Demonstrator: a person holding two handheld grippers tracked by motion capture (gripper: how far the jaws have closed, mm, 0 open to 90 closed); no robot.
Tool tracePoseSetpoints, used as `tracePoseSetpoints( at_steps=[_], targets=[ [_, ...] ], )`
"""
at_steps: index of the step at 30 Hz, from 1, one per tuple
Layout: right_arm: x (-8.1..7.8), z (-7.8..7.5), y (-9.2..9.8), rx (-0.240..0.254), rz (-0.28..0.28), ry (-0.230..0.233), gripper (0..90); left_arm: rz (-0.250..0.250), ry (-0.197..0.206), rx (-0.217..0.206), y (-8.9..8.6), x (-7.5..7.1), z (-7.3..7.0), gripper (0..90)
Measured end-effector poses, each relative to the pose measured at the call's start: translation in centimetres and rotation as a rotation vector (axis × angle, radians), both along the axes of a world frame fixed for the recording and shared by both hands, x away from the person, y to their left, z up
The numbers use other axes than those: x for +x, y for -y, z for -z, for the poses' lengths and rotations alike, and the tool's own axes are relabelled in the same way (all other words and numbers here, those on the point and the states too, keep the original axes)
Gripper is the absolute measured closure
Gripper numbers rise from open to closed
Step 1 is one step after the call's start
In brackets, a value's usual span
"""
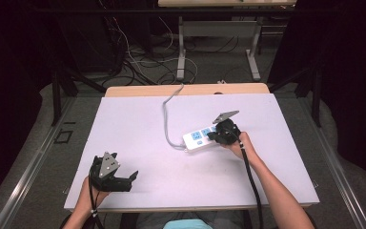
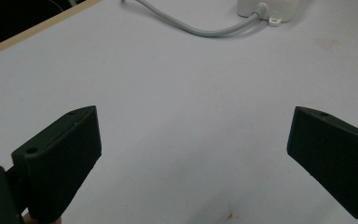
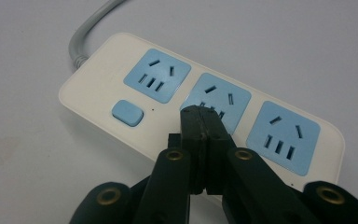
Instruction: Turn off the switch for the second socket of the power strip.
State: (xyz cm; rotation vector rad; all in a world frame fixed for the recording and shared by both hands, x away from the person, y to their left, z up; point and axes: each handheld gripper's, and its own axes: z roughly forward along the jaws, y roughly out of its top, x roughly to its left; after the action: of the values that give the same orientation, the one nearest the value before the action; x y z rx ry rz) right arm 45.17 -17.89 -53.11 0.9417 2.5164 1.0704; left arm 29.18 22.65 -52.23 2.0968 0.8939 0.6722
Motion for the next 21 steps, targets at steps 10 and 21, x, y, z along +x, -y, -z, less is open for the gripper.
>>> tracePoseSetpoints(
  at_steps=[10,21],
  targets=[
    [-0.09,0.17,0.03,0.027,0.021,-0.004,90.0,-0.001,0.003,0.004,0.04,-0.05,-0.01,2.8],
    [0.03,0.25,0.11,0.016,0.036,0.011,90.0,-0.007,0.006,0.012,0.03,0.00,0.01,2.9]
  ],
)
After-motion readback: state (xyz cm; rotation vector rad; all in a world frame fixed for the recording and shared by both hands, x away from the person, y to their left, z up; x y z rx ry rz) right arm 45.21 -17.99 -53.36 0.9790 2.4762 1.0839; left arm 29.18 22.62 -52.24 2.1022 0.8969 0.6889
